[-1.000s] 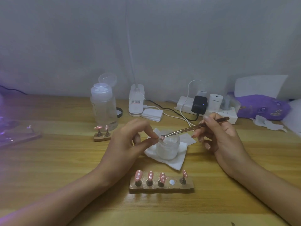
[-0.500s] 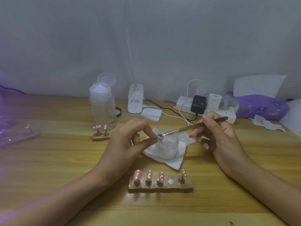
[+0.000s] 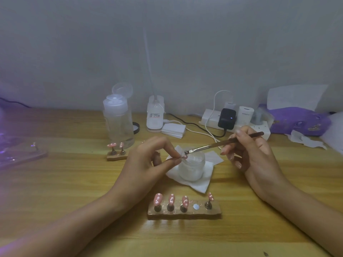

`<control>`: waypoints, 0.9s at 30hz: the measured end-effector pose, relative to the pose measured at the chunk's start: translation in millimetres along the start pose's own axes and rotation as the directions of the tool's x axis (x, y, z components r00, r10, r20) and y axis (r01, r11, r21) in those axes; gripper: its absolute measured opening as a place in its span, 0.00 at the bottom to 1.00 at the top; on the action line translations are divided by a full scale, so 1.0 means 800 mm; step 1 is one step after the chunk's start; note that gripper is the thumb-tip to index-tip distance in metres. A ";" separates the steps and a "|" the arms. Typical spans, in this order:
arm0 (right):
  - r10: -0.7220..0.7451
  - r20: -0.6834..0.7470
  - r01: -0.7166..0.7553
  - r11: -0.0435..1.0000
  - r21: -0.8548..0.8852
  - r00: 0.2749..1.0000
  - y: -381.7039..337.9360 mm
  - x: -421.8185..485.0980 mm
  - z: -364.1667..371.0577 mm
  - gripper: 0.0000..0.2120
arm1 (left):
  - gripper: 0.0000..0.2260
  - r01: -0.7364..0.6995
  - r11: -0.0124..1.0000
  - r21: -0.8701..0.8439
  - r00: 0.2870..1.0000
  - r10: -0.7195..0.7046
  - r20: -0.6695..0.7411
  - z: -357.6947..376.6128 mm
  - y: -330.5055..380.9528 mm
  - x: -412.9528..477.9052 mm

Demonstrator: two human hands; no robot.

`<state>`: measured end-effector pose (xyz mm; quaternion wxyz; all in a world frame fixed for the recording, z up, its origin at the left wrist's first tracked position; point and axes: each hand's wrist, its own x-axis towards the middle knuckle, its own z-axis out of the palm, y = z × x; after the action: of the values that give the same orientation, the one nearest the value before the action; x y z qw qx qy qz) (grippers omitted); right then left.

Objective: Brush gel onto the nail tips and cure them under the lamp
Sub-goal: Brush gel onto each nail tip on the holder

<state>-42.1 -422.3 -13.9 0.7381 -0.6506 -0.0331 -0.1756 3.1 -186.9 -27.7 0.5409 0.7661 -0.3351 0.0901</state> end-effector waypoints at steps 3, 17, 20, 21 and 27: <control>0.017 -0.019 -0.017 1.000 -0.026 1.000 0.001 0.000 0.000 0.08 | 0.08 0.010 1.000 -0.014 1.000 -0.010 -0.003 0.000 0.002 0.000; -0.009 0.005 0.009 1.000 -0.013 1.000 0.000 -0.001 0.000 0.09 | 0.06 0.045 0.998 0.054 0.999 -0.043 -0.030 0.000 0.001 -0.002; 0.004 -0.046 -0.005 1.000 -0.025 0.999 0.002 0.001 -0.002 0.08 | 0.06 0.048 0.998 0.051 0.999 -0.047 -0.027 -0.001 0.002 -0.001; 0.010 -0.068 -0.011 1.000 -0.006 0.998 0.002 0.001 -0.003 0.08 | 0.06 0.046 0.998 0.049 0.999 -0.045 -0.023 -0.001 0.003 -0.001; 0.013 -0.029 -0.013 0.999 -0.029 1.000 0.004 0.001 -0.002 0.11 | 0.06 0.050 0.999 0.013 0.999 -0.050 -0.007 -0.001 0.003 -0.001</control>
<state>-40.8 -423.7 -16.8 0.7299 -0.6591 -0.0157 -0.1806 1.3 -186.5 -25.8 0.5390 0.7776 -0.3134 0.0813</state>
